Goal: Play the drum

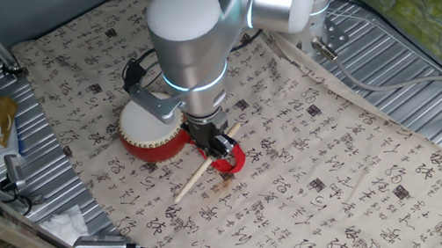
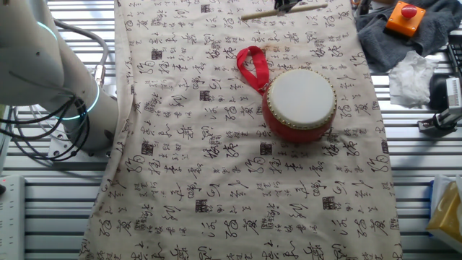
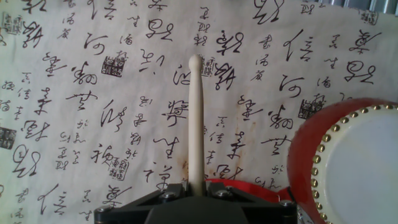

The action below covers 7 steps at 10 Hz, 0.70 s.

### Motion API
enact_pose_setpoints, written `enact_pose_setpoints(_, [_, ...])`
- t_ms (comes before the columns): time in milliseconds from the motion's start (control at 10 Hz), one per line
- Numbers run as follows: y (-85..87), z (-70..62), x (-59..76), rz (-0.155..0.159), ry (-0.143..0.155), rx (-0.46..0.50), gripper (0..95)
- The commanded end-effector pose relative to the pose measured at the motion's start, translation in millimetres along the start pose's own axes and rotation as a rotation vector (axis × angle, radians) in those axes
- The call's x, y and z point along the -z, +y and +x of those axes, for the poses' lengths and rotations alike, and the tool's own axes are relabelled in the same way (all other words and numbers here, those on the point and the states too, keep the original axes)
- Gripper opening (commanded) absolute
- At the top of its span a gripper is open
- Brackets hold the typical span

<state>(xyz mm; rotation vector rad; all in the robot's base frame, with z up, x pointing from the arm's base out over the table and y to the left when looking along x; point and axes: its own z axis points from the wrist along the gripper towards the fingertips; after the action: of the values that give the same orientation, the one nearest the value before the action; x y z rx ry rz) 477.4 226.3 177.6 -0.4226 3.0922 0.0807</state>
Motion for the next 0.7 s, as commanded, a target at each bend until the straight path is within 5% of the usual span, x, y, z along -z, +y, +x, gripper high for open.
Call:
enact_pose_setpoints(100, [-0.2, 0.2, 0.0, -0.001, -0.002, -0.015, 0.0])
enact_pose_setpoints(700, [-0.2, 0.2, 0.0, 0.012, 0.007, -0.120, 0.0])
